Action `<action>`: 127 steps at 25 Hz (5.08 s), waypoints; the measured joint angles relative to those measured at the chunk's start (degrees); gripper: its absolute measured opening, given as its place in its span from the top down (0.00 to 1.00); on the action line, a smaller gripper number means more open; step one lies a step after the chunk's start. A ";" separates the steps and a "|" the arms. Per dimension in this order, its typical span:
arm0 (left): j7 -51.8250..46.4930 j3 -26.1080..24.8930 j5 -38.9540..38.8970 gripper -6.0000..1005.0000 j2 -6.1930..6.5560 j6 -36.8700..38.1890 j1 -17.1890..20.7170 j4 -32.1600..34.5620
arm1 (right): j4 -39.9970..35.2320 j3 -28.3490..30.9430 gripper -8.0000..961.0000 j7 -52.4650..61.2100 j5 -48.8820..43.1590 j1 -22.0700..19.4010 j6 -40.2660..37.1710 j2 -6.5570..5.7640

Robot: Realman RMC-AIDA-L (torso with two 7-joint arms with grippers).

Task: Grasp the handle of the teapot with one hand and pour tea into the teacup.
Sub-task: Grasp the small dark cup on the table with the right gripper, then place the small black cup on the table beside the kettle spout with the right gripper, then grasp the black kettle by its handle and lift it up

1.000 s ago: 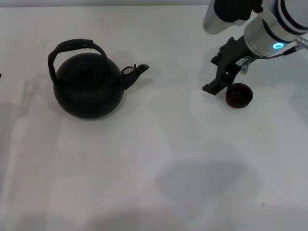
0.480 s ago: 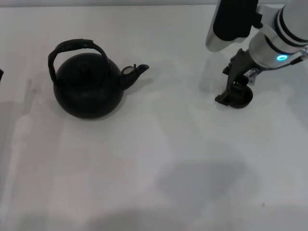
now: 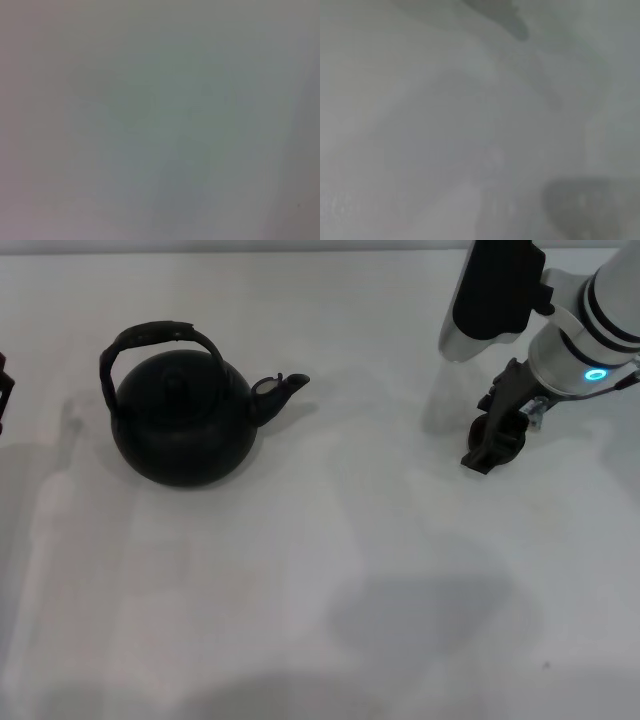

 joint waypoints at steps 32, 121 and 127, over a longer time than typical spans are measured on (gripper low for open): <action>-0.17 -0.44 -0.27 0.20 0.08 -0.04 -0.44 0.93 | -4.36 -15.93 0.21 1.52 12.99 7.52 -1.36 0.65; -0.46 0.08 9.20 0.20 0.44 6.95 3.11 -1.96 | 46.01 33.71 0.11 -107.22 115.76 -14.20 -12.19 0.64; -3.28 0.09 16.70 0.20 0.55 11.17 7.38 -4.32 | 45.75 38.67 0.11 -107.26 117.28 -14.18 -16.39 0.30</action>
